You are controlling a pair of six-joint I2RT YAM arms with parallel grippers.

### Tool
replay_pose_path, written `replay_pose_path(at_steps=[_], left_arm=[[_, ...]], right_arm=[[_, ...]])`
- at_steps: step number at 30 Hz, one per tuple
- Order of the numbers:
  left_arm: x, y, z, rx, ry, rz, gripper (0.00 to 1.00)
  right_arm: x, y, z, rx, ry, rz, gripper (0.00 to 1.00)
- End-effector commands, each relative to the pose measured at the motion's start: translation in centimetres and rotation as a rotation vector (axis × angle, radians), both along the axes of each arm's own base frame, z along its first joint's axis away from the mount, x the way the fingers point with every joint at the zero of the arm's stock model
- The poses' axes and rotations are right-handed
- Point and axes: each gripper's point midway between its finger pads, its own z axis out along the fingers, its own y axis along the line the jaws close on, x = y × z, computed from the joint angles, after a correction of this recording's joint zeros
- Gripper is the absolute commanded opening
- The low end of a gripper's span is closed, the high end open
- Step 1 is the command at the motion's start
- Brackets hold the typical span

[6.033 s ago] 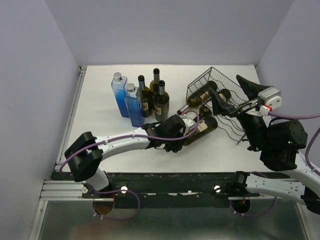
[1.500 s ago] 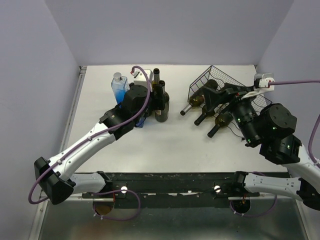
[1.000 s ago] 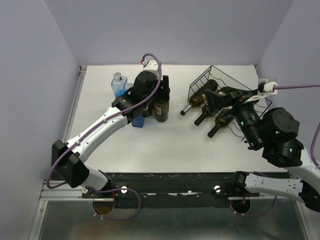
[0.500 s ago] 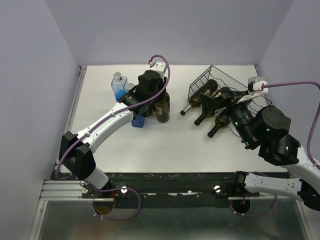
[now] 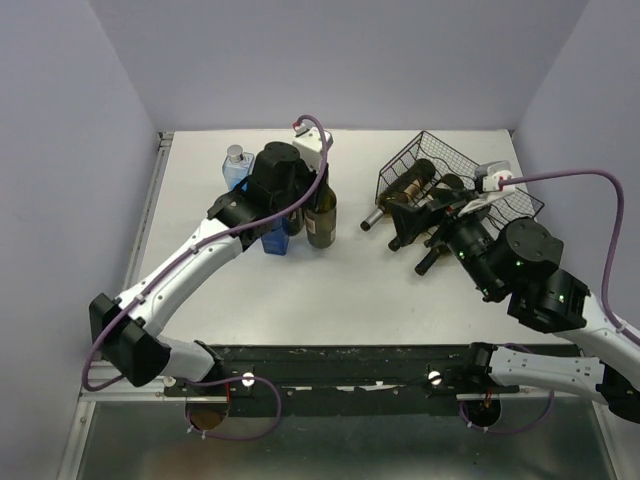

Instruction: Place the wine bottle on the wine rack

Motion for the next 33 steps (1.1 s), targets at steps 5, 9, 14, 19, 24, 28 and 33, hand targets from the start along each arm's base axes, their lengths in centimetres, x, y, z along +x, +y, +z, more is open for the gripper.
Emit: replay_pose_path(at_steps=[5,9,14,19,24,28,33], left_arm=[[-7.9,0.6,12.9,-0.14,-0.212,-0.292,0.0],[-10.8,1.3,15.1,-0.155,-0.216,-0.366,0.0],[-13.1,2.1,17.2,-0.175,-0.218,-0.409,0.0],[-15.9,2.2,18.4,-0.201,-0.221,-0.51,0.0],[-18.6,2.0,19.4,-0.231,-0.241,-0.634,0.0],[-20.3,1.9,19.9,-0.246,-0.259,-0.714,0.0],[-21.9,2.2,20.3,-0.257,-0.285,-0.77,0.0]], right_arm=[[-2.2,5.6,-4.0,-0.151,-0.016,0.296,1.0],[-3.1,8.1,-6.4,-0.205,-0.007,0.416,1.0],[-3.1,9.6,-8.4,-0.229,-0.034,0.462,1.0],[-2.8,10.5,-10.2,-0.254,-0.074,0.479,1.0],[-2.9,12.4,-12.0,-0.265,-0.101,0.537,1.0],[-2.8,14.0,-13.4,-0.268,-0.101,0.574,1.0],[-2.4,14.9,-14.6,-0.257,-0.094,0.575,1.0]])
